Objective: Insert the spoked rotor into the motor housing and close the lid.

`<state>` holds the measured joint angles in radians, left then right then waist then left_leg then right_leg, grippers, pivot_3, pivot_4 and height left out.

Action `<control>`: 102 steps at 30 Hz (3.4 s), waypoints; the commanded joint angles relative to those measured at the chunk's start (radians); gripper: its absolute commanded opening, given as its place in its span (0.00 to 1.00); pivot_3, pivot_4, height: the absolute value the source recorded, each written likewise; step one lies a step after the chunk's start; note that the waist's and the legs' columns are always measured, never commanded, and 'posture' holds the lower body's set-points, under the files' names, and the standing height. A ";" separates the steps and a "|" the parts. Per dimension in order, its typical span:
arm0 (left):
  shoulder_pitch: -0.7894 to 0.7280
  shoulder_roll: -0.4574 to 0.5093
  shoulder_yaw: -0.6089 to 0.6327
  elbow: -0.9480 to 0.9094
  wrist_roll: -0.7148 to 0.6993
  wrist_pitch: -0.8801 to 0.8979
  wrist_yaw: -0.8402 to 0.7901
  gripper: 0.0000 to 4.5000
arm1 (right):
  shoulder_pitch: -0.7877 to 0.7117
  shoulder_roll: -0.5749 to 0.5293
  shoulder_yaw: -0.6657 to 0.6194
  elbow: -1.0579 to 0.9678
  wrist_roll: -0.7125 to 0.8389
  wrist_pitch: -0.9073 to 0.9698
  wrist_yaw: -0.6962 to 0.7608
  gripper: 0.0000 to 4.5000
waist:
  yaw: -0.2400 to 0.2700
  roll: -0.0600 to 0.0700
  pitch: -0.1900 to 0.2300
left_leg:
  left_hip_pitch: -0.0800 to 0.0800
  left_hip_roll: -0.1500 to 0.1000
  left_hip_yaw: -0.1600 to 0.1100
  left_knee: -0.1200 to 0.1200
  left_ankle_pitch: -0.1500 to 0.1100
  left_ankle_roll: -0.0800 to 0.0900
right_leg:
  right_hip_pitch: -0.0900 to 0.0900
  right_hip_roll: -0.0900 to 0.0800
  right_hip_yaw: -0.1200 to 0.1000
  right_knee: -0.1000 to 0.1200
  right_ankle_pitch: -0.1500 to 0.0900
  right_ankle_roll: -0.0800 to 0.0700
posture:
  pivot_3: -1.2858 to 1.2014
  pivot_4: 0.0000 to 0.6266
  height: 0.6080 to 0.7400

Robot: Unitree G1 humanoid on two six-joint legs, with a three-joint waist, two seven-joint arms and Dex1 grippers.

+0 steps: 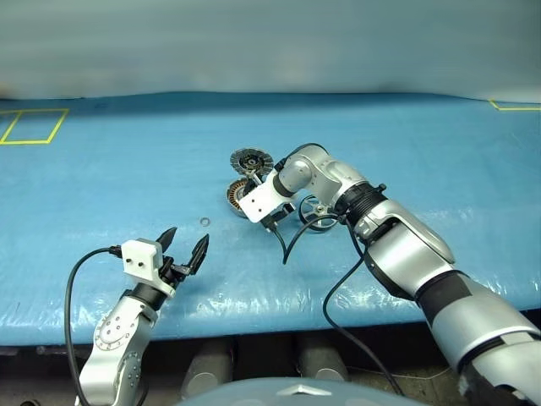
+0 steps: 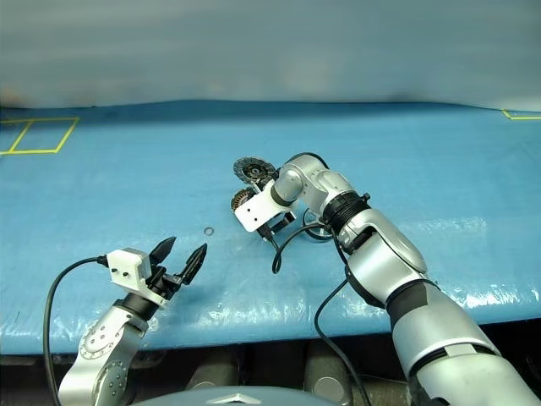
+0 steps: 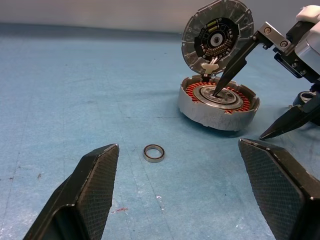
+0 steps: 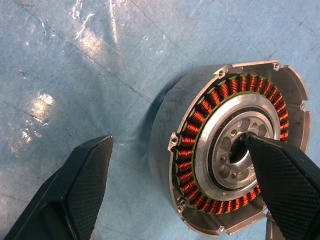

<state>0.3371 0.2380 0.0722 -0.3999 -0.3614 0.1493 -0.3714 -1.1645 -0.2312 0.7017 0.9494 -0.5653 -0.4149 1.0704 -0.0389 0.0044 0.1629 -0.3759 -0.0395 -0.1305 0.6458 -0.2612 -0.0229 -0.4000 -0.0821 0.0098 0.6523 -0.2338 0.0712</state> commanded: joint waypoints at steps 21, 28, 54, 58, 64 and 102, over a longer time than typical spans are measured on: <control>0.000 -0.009 -0.009 -0.043 0.006 -0.028 -0.010 0.93 | 0.125 -0.059 -0.016 -0.183 0.030 -0.005 0.152 0.47 | 0.004 -0.002 -0.001 | 0.006 0.000 0.000 0.000 0.001 -0.001 | 0.003 0.000 0.001 0.006 -0.002 -0.002 | 0.52 0.24 1.00; -0.022 -0.004 -0.016 -0.028 0.006 -0.018 -0.015 0.93 | 0.364 -0.166 -0.038 -0.568 0.090 0.158 0.256 0.47 | 0.004 -0.004 -0.003 | 0.008 0.000 0.001 0.000 0.000 0.000 | 0.005 0.000 0.001 0.006 -0.002 -0.002 | 0.52 0.24 1.00; -0.032 0.017 -0.001 -0.009 0.000 0.016 -0.020 0.93 | 0.584 -0.169 -0.386 -1.177 0.537 0.689 0.131 0.82 | 0.016 -0.008 -0.003 | 0.001 0.001 -0.002 0.001 0.000 -0.001 | -0.001 0.001 0.001 0.005 -0.002 -0.002 | 0.52 0.24 1.00; -0.053 0.029 0.026 0.021 0.021 0.081 0.029 0.93 | 0.678 -0.148 -0.465 -1.224 0.698 0.819 0.098 0.82 | 0.022 -0.009 -0.003 | 0.001 0.001 -0.002 0.001 0.000 -0.001 | 0.000 0.001 0.000 0.005 -0.002 -0.001 | 0.52 0.24 1.00; -0.151 0.028 0.064 0.070 0.032 0.195 0.116 0.93 | 0.791 -0.132 -0.473 -1.298 0.853 0.926 0.057 0.82 | 0.022 -0.009 -0.002 | 0.000 0.001 -0.002 0.001 0.000 -0.001 | -0.001 0.002 -0.001 0.005 -0.002 0.000 | 0.52 0.24 1.00; -0.439 0.140 -0.142 0.477 0.222 0.147 -0.157 0.48 | 0.853 -0.192 -0.313 -1.143 0.860 0.870 0.018 0.82 | 0.021 -0.009 -0.002 | 0.000 0.000 -0.003 0.002 0.002 -0.002 | 0.000 0.001 -0.001 0.005 -0.003 0.005 | 0.52 0.24 1.00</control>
<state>-0.1131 0.3837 -0.0430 0.0546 -0.1555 0.2796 -0.5189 -0.2933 -0.4280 0.3854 -0.1739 0.2867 0.4812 1.0871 -0.0180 -0.0045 0.1605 -0.3754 -0.0391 -0.1333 0.6475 -0.2595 -0.0253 -0.4003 -0.0807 0.0093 0.6571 -0.2364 0.0761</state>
